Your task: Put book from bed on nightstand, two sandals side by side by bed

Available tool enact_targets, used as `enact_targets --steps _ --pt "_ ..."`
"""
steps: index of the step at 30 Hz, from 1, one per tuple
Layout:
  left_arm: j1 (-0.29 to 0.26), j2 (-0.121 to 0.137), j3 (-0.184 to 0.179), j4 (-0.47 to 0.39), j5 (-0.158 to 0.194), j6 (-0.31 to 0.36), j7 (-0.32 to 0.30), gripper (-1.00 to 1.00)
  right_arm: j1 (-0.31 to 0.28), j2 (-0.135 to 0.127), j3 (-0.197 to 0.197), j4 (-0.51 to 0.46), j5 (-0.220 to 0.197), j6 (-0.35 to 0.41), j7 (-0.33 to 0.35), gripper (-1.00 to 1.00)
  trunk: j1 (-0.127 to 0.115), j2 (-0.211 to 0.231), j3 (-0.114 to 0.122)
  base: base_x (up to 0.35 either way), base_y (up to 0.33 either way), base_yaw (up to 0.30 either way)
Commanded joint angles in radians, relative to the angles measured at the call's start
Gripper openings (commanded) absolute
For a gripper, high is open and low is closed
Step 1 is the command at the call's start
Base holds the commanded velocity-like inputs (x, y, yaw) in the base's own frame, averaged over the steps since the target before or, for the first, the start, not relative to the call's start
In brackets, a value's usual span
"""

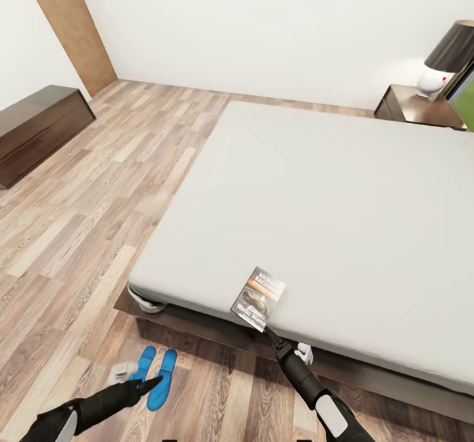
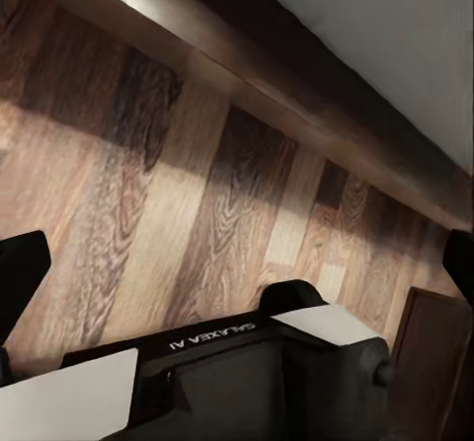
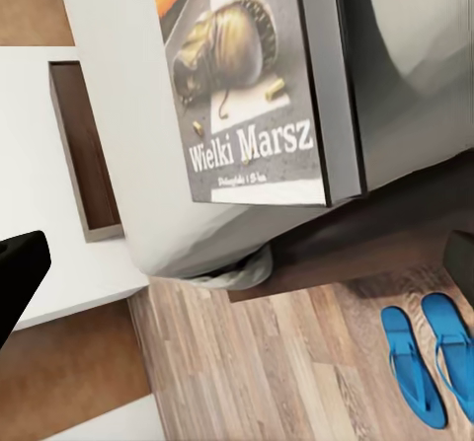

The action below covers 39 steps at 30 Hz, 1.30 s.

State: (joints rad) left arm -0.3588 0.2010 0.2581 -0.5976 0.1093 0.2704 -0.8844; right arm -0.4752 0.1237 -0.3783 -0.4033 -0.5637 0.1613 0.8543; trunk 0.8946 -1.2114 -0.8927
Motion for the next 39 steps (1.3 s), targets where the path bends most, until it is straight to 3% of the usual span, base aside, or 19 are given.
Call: enact_targets --steps 1,6,34,39 --pt "-0.001 0.0 0.002 -0.005 0.006 0.021 -0.021 1.0 0.0 0.001 -0.004 0.0 -0.007 0.01 0.003 1.0 0.004 -0.008 -0.004 0.0 0.0 0.0" --pt "-0.001 -0.007 -0.002 -0.011 0.005 0.046 -0.083 1.0 0.0 0.001 -0.004 0.0 -0.007 0.01 0.003 1.0 0.023 -0.043 -0.019 0.0 0.0 0.0" --pt "0.0 -0.008 -0.002 0.012 0.006 0.041 -0.084 1.0 0.0 0.001 -0.004 0.0 -0.007 0.01 0.003 1.0 0.13 -0.239 -0.107 0.0 0.0 0.0" --pt "0.001 -0.008 -0.001 0.012 0.006 0.041 -0.084 1.0 0.0 0.001 -0.004 0.0 -0.007 0.01 0.003 1.0 0.13 -0.239 -0.107 0.0 0.0 0.0"
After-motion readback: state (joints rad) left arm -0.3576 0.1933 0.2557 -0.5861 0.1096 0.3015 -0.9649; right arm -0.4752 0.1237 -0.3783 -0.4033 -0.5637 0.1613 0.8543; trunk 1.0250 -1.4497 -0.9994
